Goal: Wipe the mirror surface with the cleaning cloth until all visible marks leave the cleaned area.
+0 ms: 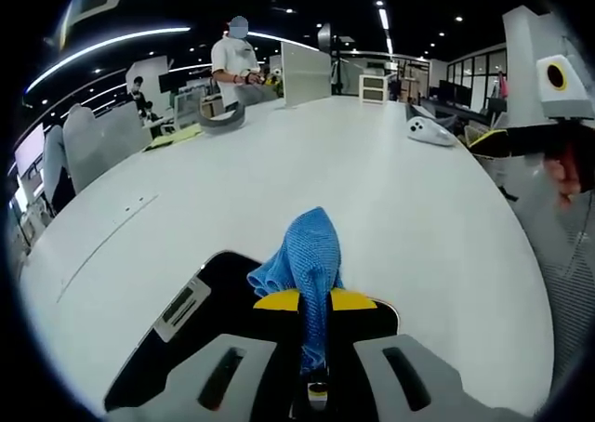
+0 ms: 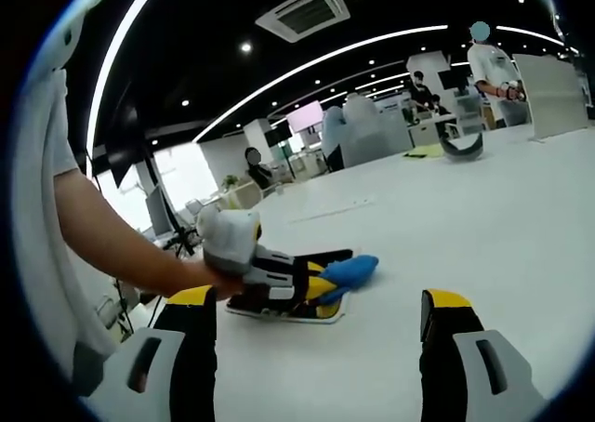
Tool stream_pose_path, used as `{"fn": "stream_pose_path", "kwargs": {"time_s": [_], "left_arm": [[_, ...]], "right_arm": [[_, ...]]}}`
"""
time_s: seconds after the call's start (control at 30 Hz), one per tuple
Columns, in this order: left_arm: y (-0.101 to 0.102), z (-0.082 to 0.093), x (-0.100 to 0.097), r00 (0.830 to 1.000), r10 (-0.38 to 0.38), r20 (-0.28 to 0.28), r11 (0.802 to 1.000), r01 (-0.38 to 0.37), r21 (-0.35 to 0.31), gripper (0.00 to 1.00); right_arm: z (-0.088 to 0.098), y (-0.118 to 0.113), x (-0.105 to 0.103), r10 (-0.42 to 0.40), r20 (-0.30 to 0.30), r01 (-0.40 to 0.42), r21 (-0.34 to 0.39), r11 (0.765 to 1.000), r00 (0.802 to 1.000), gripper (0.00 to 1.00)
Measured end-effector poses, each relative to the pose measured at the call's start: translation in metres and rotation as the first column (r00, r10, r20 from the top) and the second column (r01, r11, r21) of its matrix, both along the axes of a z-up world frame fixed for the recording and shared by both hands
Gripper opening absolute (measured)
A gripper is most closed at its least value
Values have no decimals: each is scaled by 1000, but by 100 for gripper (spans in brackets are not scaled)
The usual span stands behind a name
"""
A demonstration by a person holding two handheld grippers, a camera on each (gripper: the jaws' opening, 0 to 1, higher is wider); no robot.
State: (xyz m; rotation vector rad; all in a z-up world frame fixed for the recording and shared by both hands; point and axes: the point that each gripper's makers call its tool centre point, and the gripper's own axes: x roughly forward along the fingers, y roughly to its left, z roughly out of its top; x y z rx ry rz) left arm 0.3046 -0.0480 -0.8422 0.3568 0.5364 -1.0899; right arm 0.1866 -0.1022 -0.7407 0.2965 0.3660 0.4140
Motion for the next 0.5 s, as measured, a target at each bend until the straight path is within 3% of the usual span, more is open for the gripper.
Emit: {"fn": "stream_pose_path", "kwargs": {"time_s": [0.5], "left_arm": [[4, 0, 11, 1000, 16, 4, 1000, -16, -7, 6]], "right_arm": [[0, 0, 2, 2, -5, -2, -2, 1000, 1000, 90]]}}
